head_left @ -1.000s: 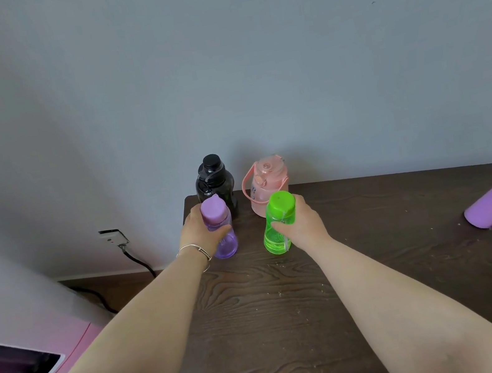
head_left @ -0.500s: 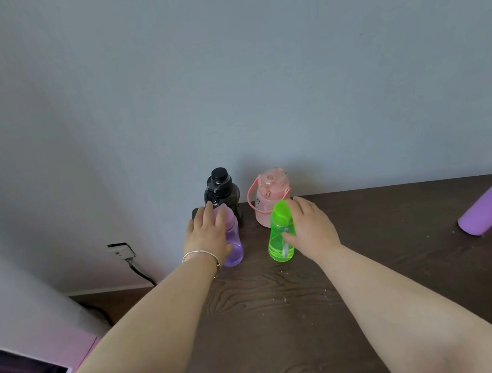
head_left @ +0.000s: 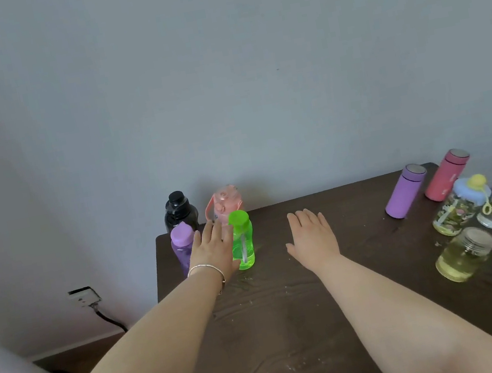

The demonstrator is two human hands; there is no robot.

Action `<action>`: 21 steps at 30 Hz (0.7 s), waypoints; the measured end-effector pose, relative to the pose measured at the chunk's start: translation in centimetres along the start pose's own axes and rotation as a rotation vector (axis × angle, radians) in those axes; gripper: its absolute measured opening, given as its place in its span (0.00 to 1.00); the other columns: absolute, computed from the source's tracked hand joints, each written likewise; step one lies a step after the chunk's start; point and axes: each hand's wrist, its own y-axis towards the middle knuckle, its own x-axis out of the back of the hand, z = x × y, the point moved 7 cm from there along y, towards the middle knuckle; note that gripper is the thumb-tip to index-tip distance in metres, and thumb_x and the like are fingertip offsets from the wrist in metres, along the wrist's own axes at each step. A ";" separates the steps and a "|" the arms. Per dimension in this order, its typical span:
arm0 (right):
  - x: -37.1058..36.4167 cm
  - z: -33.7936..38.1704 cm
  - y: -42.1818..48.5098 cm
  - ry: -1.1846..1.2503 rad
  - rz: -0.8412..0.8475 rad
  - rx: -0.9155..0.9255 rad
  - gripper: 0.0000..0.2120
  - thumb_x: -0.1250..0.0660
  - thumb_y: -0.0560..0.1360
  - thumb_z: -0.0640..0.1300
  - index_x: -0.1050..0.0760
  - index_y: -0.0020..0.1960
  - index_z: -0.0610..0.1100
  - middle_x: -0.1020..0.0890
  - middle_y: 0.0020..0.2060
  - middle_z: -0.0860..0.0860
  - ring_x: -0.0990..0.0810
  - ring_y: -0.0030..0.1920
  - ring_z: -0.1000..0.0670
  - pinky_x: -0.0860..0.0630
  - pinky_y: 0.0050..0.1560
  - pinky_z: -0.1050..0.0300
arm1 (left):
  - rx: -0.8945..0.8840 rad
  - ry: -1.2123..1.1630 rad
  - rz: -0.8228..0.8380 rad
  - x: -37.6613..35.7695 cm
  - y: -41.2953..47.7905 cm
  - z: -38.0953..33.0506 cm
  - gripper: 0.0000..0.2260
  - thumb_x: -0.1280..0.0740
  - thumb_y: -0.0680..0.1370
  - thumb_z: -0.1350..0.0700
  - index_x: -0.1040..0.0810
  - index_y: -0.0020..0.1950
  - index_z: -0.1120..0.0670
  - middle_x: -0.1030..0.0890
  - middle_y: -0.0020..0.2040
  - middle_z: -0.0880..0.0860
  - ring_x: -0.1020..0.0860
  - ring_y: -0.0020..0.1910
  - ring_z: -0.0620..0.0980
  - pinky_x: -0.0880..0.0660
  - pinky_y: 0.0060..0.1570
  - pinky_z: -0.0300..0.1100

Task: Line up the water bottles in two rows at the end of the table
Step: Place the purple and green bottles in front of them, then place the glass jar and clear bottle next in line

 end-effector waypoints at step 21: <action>2.0 -34.7 -14.5 0.045 0.023 -0.118 0.33 0.33 0.75 0.54 0.40 0.74 0.43 0.30 0.69 0.46 0.38 0.74 0.43 0.41 0.74 0.43 | -0.069 -0.022 0.092 3.2 3.2 -36.5 0.37 0.38 0.78 0.40 0.52 0.79 0.52 0.51 0.80 0.55 0.54 0.79 0.56 0.50 0.76 0.53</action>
